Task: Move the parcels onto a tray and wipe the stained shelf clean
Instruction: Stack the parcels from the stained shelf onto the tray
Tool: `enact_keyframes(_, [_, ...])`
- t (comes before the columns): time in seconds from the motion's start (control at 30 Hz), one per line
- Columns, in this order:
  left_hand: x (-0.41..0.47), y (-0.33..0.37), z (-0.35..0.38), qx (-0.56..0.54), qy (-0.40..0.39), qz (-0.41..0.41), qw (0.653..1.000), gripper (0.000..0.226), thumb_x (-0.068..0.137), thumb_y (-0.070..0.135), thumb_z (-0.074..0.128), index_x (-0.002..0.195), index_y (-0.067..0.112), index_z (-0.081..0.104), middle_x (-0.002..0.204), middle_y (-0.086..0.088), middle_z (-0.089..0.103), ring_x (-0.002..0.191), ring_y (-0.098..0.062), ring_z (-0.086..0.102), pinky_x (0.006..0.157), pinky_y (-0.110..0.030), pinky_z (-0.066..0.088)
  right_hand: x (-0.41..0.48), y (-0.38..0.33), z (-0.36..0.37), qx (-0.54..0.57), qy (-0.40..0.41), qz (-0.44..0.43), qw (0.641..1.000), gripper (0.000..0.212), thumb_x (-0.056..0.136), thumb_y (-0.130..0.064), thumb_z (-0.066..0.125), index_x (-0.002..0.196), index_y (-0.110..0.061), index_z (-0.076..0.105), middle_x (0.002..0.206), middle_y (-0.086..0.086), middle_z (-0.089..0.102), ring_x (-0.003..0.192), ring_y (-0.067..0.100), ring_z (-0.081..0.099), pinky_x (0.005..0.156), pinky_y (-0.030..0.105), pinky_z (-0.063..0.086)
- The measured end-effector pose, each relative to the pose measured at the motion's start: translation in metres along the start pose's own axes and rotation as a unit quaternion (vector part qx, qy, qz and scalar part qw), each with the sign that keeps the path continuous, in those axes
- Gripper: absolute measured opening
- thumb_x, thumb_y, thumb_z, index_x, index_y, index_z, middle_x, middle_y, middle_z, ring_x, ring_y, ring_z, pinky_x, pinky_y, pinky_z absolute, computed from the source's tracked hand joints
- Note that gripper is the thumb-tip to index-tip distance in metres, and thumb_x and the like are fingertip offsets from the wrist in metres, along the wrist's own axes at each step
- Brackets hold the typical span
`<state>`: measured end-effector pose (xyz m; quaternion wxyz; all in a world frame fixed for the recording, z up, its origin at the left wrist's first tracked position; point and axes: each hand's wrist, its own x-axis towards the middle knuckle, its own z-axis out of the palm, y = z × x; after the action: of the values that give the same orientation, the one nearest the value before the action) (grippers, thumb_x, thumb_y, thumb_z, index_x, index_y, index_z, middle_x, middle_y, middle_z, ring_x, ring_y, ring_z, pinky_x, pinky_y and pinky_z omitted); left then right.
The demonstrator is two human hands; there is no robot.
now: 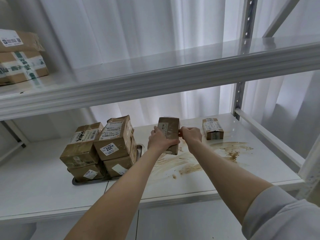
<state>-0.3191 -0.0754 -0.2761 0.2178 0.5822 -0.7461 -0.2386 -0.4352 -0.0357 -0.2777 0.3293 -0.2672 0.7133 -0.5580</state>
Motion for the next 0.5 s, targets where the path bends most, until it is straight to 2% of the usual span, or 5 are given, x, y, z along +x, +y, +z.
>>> enact_keyframes(0.07, [0.000,0.000,-0.001,-0.010,-0.003,-0.008,1.000,0.111,0.062,0.052,0.078,0.143,0.005,0.019,0.129,-0.011,0.041,0.121,-0.030,0.044,0.099,-0.043,0.043,-0.004,-0.001,0.000,0.008,0.001,-0.009,1.000,0.032,0.083,-0.023,0.054,0.092,0.002,0.072,0.098,0.017,0.071,0.070,0.018,0.050,0.077,0.043,0.054])
enact_keyframes(0.13, [0.001,-0.001,0.000,-0.032,-0.005,-0.014,0.999,0.114,0.061,0.052,0.079,0.144,0.007,0.016,0.130,-0.010,0.039,0.121,-0.029,0.044,0.100,-0.044,0.044,-0.007,-0.001,0.000,0.023,-0.002,-0.020,1.000,0.034,0.080,-0.025,0.057,0.092,0.004,0.071,0.096,0.019,0.071,0.069,0.017,0.047,0.066,0.038,0.047])
enact_keyframes(0.23, [0.002,-0.003,-0.001,-0.097,-0.023,-0.051,0.994,0.106,0.063,0.044,0.080,0.143,0.012,0.018,0.131,-0.009,0.036,0.118,-0.029,0.048,0.097,-0.042,0.048,-0.010,-0.002,0.000,0.040,-0.021,-0.035,0.998,0.029,0.082,-0.024,0.059,0.086,0.001,0.074,0.075,0.013,0.068,0.068,0.015,0.049,0.065,0.029,0.039])
enact_keyframes(0.4, [-0.006,-0.005,-0.010,-0.288,-0.102,-0.104,0.946,0.051,0.073,0.030,0.076,0.113,0.014,0.048,0.101,-0.007,0.062,0.084,-0.019,0.063,0.053,-0.024,0.053,-0.008,-0.004,-0.002,0.054,-0.014,-0.048,0.997,0.024,0.090,-0.020,0.051,0.081,-0.019,0.074,0.080,-0.001,0.064,0.079,0.014,0.056,0.070,0.028,0.044])
enact_keyframes(0.5, [-0.004,-0.011,-0.013,-0.328,-0.131,-0.134,0.926,0.038,0.076,0.031,0.073,0.105,0.012,0.056,0.102,-0.012,0.067,0.093,-0.026,0.065,0.083,-0.042,0.056,-0.004,-0.002,-0.003,0.054,-0.001,-0.043,0.998,0.020,0.093,-0.021,0.050,0.093,-0.018,0.070,0.080,-0.001,0.063,0.074,0.011,0.054,0.073,0.029,0.043])
